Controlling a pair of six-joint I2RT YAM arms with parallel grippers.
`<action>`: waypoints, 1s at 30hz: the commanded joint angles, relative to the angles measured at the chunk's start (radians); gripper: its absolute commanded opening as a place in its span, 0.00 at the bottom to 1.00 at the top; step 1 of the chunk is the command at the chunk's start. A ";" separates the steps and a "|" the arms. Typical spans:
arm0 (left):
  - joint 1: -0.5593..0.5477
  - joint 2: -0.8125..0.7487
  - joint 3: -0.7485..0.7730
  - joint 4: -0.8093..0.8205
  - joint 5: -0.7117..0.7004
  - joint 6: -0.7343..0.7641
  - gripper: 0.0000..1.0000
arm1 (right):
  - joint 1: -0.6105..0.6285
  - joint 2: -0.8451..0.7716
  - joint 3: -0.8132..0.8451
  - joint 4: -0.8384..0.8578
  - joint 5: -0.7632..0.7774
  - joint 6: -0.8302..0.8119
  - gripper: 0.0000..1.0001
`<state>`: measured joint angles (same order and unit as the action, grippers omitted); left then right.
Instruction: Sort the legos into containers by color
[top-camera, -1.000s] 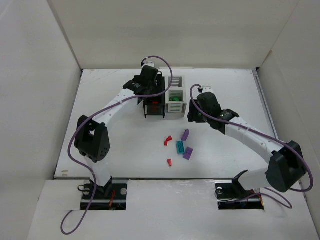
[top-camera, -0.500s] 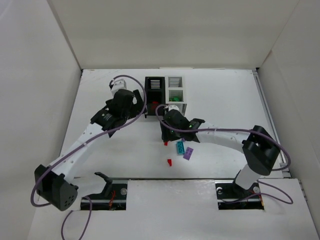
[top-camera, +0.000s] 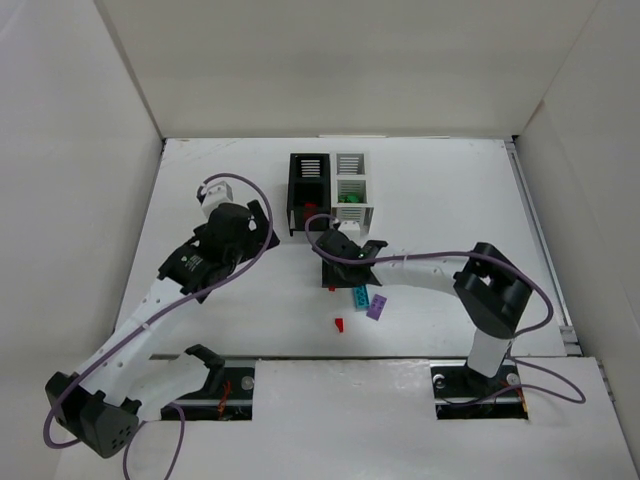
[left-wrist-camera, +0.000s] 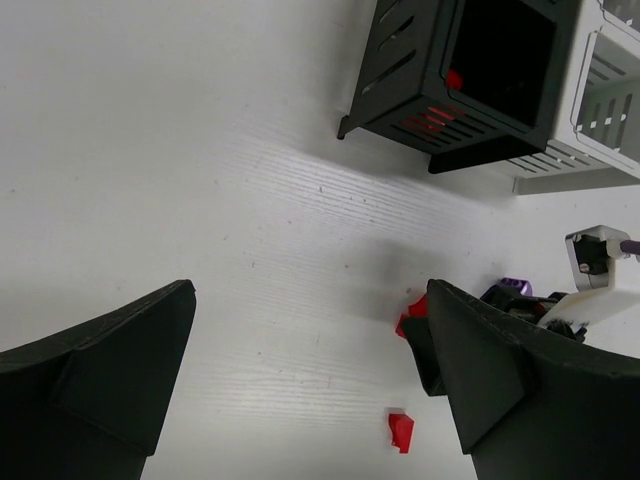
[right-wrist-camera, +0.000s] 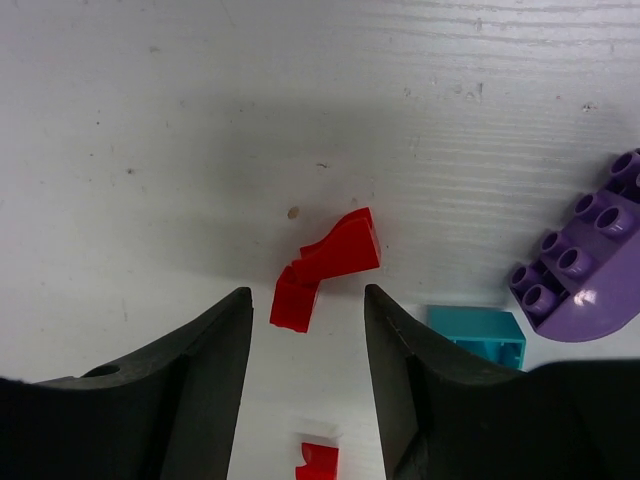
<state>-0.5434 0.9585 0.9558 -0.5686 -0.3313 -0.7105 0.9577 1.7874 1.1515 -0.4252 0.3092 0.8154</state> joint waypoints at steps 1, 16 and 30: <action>-0.006 -0.018 -0.012 -0.016 -0.022 -0.004 1.00 | 0.022 0.013 0.056 -0.015 0.042 0.048 0.54; -0.015 -0.046 -0.022 -0.016 -0.022 0.005 1.00 | 0.041 0.083 0.074 -0.055 0.053 0.037 0.40; -0.015 -0.046 -0.031 -0.004 -0.031 -0.004 1.00 | 0.079 -0.049 0.140 -0.132 0.126 -0.011 0.18</action>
<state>-0.5549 0.9325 0.9287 -0.5880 -0.3424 -0.7116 1.0267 1.8275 1.2125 -0.5423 0.3859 0.8440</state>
